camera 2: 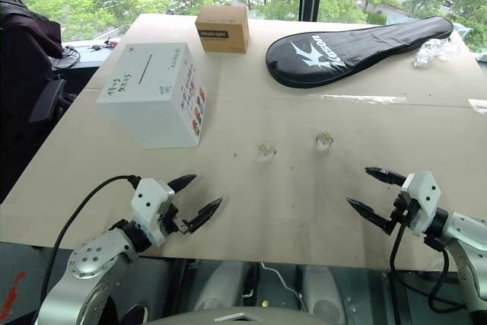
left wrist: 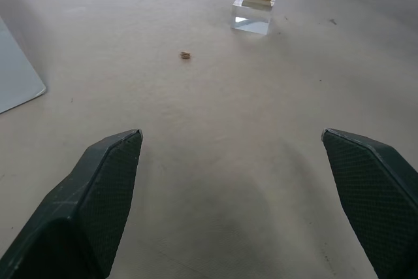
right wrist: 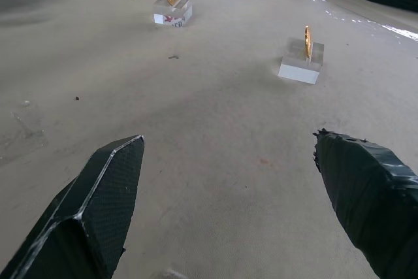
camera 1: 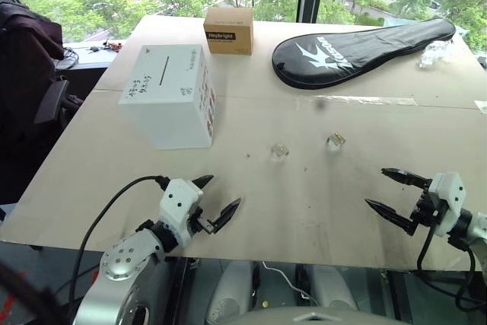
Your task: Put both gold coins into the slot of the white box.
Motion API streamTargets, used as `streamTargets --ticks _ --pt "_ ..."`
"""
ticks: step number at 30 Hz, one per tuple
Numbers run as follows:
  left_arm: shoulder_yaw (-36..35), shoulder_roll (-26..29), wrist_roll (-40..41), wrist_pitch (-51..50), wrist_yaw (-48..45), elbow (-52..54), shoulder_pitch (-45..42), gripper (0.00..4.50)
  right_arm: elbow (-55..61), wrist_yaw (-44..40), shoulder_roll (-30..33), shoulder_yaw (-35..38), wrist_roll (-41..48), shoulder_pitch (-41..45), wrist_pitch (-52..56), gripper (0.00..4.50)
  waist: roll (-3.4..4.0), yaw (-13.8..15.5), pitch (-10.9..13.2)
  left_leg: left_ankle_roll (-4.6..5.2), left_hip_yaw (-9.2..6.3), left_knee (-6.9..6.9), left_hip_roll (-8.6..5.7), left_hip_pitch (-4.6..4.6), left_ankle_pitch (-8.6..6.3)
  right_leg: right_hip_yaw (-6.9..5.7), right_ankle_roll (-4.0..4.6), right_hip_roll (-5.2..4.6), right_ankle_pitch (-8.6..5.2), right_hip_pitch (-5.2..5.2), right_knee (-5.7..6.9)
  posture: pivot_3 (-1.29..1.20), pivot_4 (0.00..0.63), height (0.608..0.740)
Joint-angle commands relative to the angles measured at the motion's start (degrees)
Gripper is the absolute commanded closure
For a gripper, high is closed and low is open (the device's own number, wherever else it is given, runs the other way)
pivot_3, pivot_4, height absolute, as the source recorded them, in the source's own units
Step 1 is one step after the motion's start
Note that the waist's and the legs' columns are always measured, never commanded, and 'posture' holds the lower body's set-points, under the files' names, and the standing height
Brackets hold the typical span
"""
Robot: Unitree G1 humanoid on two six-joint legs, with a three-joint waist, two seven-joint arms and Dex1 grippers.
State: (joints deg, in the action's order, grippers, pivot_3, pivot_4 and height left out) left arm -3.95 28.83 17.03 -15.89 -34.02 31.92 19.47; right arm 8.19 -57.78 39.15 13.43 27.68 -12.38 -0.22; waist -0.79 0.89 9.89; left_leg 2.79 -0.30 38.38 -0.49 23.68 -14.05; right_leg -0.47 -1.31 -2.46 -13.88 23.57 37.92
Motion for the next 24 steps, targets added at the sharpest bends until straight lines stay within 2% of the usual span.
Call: streamTargets --ticks 1,20,24 --pt "-0.28 0.01 -0.06 2.58 -0.82 -0.13 0.27 0.00 1.43 0.87 -0.95 0.56 -0.39 -0.19 -1.05 0.06 0.00 0.00 0.00 0.00 0.00 0.00 0.00 0.00 0.00 0.00 0.00 0.00 0.00 0.00 0.00 0.00 0.150 0.740" --pt "-0.84 0.11 1.22 3.43 -1.87 -0.82 -0.81 0.00 2.75 3.40 -4.14 -0.12 -1.70 -0.40 -1.05 0.06 0.05 -0.02 -0.04 0.00 0.01 0.00 0.00 0.00 0.00 0.01 0.00 -0.01 0.00 0.00 0.01 0.00 0.150 0.740" --pt "-1.53 0.63 3.27 1.96 -2.51 0.37 -3.00 0.00 4.87 13.21 -6.23 -1.33 -3.27 5.13 6.61 0.06 0.08 -0.15 -0.05 0.00 0.01 0.00 0.00 -0.02 0.00 0.02 0.01 0.00 0.00 0.01 0.04 0.00 0.150 0.740"
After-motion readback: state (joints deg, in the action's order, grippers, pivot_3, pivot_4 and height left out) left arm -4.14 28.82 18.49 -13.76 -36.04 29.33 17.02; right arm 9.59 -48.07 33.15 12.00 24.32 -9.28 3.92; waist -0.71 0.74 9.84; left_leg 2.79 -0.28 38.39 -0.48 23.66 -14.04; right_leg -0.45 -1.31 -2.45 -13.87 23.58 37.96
